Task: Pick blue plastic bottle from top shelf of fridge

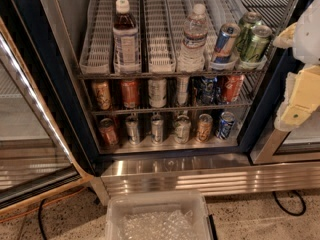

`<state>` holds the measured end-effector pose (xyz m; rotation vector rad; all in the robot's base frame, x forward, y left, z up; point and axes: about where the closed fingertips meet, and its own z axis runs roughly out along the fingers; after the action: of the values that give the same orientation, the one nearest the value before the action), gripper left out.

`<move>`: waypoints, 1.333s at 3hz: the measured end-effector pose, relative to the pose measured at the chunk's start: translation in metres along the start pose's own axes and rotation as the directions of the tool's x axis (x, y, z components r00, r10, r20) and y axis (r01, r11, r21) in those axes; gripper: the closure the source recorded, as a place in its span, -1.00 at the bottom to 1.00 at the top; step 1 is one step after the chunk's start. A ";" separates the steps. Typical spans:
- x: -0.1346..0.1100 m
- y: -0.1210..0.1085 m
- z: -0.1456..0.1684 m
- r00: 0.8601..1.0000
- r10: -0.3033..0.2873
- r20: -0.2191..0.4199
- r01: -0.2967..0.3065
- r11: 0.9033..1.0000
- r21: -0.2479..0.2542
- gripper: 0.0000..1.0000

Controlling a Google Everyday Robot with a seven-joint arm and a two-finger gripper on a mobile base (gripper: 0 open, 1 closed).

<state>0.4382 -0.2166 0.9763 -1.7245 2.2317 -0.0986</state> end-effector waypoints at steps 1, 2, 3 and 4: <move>0.000 0.000 0.000 1.000 0.000 0.000 0.000 1.000 0.000 -1.00; -0.006 0.004 0.014 0.999 0.024 0.034 -0.024 1.000 -0.004 -1.00; -0.024 0.009 0.032 0.995 0.029 0.091 -0.029 1.000 -0.003 -1.00; -0.051 0.015 0.050 0.986 0.001 0.169 -0.003 1.000 0.009 -1.00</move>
Offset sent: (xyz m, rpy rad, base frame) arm 0.0054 0.0185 -0.0374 0.0968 0.0158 -0.0339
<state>0.4500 -0.1573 0.9361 -1.6596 2.1070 0.0364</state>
